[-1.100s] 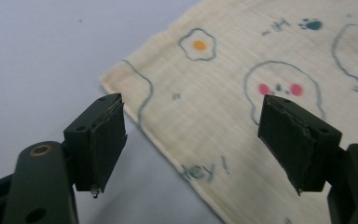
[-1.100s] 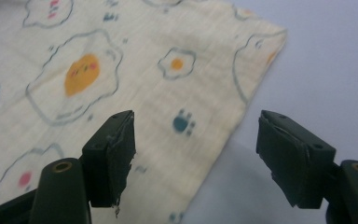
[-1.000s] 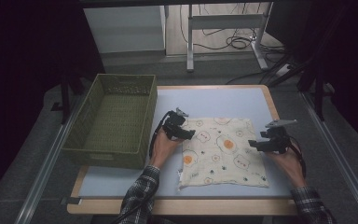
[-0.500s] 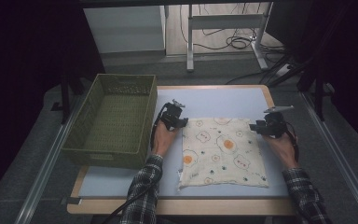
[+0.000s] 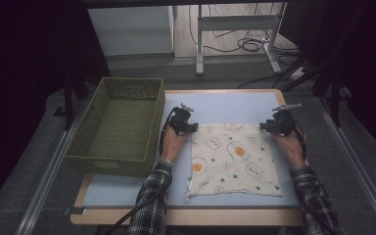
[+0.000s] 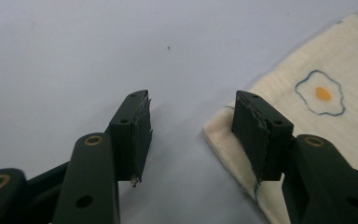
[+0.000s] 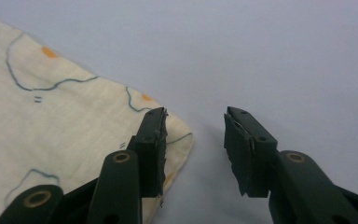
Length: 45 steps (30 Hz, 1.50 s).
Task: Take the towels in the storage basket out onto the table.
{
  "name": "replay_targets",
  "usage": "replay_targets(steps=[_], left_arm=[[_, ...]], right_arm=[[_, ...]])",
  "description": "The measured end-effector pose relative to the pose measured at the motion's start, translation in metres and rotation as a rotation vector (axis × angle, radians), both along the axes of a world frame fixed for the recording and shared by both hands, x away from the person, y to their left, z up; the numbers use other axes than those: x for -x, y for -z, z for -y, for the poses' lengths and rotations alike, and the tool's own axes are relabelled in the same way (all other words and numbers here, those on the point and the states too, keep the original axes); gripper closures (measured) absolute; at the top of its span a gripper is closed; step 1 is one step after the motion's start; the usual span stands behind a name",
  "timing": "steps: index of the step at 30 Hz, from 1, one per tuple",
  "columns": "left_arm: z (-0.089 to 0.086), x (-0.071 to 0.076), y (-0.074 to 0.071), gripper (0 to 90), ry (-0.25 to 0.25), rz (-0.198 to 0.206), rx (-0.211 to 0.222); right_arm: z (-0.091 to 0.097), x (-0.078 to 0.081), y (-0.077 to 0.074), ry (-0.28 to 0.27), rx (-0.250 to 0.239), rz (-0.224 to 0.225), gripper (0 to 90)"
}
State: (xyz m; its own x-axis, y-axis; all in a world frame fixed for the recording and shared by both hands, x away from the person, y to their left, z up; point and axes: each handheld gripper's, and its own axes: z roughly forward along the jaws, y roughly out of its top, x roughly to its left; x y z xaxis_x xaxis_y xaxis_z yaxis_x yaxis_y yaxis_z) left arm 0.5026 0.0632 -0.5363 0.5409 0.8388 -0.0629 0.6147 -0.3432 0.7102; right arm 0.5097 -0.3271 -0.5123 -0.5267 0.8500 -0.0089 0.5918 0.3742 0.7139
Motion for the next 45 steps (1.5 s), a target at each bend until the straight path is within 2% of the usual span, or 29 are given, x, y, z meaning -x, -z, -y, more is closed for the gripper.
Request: replay_targets(steps=[3,5,6,7,8,11,14,16,17,19,21,22,23,24,27,29,30,32,34,36,38,40,42,43,44,45], left_arm=[[-0.002,0.001,0.002,48.9,-0.005,0.004,0.021],[-0.002,0.001,0.001,52.8,-0.012,-0.007,0.028],[-0.002,0.001,0.001,55.1,-0.012,-0.007,0.028],[-0.002,0.001,0.001,55.1,-0.013,-0.011,0.029],[0.000,0.002,0.000,60.1,-0.009,-0.020,0.022],[0.004,0.003,-0.003,68.7,0.008,-0.036,0.009],[0.006,0.004,-0.004,82.3,0.040,-0.042,0.009],[0.007,0.002,-0.006,85.5,0.048,-0.046,0.001],[0.007,0.002,-0.006,86.3,0.041,-0.036,-0.005],[0.008,0.000,-0.007,86.9,0.011,0.002,-0.051],[0.005,-0.004,-0.010,87.0,-0.012,0.030,-0.047],[0.005,-0.004,-0.010,87.0,-0.012,0.030,-0.047],[0.003,-0.008,-0.016,86.9,-0.035,0.058,-0.032],[0.003,-0.008,-0.020,86.9,-0.039,0.075,-0.028],[0.003,-0.006,-0.026,86.9,-0.031,0.098,-0.024],[0.005,0.003,-0.029,86.7,-0.008,0.123,-0.051],[0.005,0.003,-0.029,86.6,-0.008,0.123,-0.051],[0.005,0.011,-0.028,86.6,-0.003,0.139,-0.060],[0.002,0.023,-0.029,86.6,0.000,0.152,-0.038],[0.002,0.028,-0.030,86.6,0.001,0.160,-0.034],[0.002,0.041,-0.033,86.4,0.021,0.178,-0.031],[0.002,0.050,-0.033,86.2,0.050,0.185,-0.013],[0.003,0.055,-0.033,86.1,0.056,0.187,-0.011],[0.003,0.063,-0.031,86.0,0.077,0.182,-0.001],[0.003,0.063,-0.031,86.0,0.077,0.182,-0.001],[0.004,0.071,-0.028,86.0,0.088,0.180,0.003]], right_arm=[[-0.005,-0.003,0.005,-0.023,0.004,0.004,60.9],[-0.009,-0.003,0.004,-0.030,0.001,-0.009,71.4],[-0.009,-0.003,0.004,-0.030,0.001,-0.009,71.4],[-0.010,-0.002,0.004,-0.031,-0.001,-0.019,75.3],[-0.012,-0.002,0.003,-0.033,-0.010,-0.032,83.1],[-0.014,-0.001,0.003,-0.020,-0.021,-0.048,86.1],[-0.015,0.000,0.001,-0.021,-0.009,-0.050,86.7],[-0.016,0.000,0.001,-0.019,-0.007,-0.050,86.8],[-0.016,-0.001,0.000,-0.021,-0.005,-0.045,86.9],[-0.015,-0.001,-0.003,-0.016,-0.008,-0.034,87.0],[-0.014,-0.003,-0.008,-0.016,-0.010,-0.020,87.0],[-0.014,-0.003,-0.008,-0.016,-0.010,-0.020,87.0],[-0.014,-0.006,-0.015,-0.015,-0.010,0.003,87.0],[-0.014,-0.007,-0.018,-0.011,-0.026,0.014,87.0],[-0.014,-0.007,-0.024,-0.015,-0.032,0.026,87.0],[-0.014,-0.001,-0.028,-0.027,-0.027,0.034,87.0],[-0.014,-0.001,-0.028,-0.027,-0.027,0.034,87.0],[-0.012,0.006,-0.029,-0.031,-0.055,0.035,87.0],[-0.007,0.020,-0.031,-0.042,-0.078,0.043,87.0],[-0.005,0.024,-0.032,-0.046,-0.088,0.044,87.0],[0.000,0.039,-0.035,-0.056,-0.106,0.056,86.9],[0.000,0.048,-0.035,-0.065,-0.098,0.061,86.9],[0.000,0.053,-0.035,-0.071,-0.089,0.064,86.9],[0.001,0.061,-0.034,-0.081,-0.082,0.066,86.9],[0.001,0.061,-0.034,-0.081,-0.082,0.066,86.9],[0.004,0.068,-0.033,-0.084,-0.085,0.059,86.9]])
